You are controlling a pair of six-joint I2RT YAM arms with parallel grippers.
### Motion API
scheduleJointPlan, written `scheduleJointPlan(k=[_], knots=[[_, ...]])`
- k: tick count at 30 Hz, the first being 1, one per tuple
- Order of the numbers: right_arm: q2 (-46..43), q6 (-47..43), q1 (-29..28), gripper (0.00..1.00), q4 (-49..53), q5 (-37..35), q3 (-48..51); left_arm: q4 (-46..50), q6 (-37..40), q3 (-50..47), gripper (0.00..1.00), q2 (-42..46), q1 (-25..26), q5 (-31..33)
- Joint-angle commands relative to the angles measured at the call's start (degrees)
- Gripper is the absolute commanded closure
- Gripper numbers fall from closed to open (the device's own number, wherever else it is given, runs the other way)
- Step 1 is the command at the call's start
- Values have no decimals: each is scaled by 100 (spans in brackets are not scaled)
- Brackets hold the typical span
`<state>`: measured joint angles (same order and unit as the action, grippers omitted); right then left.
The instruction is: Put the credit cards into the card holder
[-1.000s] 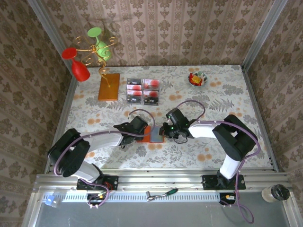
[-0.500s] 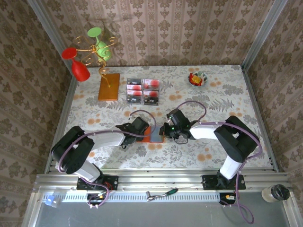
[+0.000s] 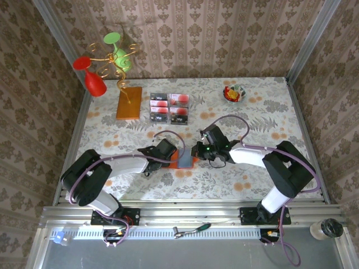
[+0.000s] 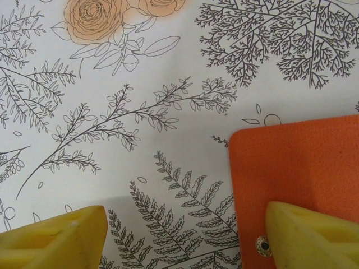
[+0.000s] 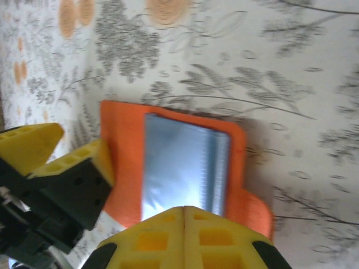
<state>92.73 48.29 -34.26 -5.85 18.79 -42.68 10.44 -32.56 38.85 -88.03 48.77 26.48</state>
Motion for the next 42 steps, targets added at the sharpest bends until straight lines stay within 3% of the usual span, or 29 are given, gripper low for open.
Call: scheduleJointPlan(k=[1, 14, 25, 31, 42], knots=[[-217, -58, 157, 100, 54, -135, 274, 256, -42, -110, 25, -70, 35, 103], [-128, 27, 336, 100, -330, -7, 762, 266, 3, -99, 25, -14, 40, 129], [-819, -338, -64, 100, 706, -98, -92, 282, -32, -35, 25, 219, 108, 103], [-468, -704, -385, 100, 1274, -348, -721, 319, -55, -10, 25, 355, 109, 96], [499, -733, -678, 100, 1184, 10, -1449, 401, -193, -35, 25, 477, 98, 173]])
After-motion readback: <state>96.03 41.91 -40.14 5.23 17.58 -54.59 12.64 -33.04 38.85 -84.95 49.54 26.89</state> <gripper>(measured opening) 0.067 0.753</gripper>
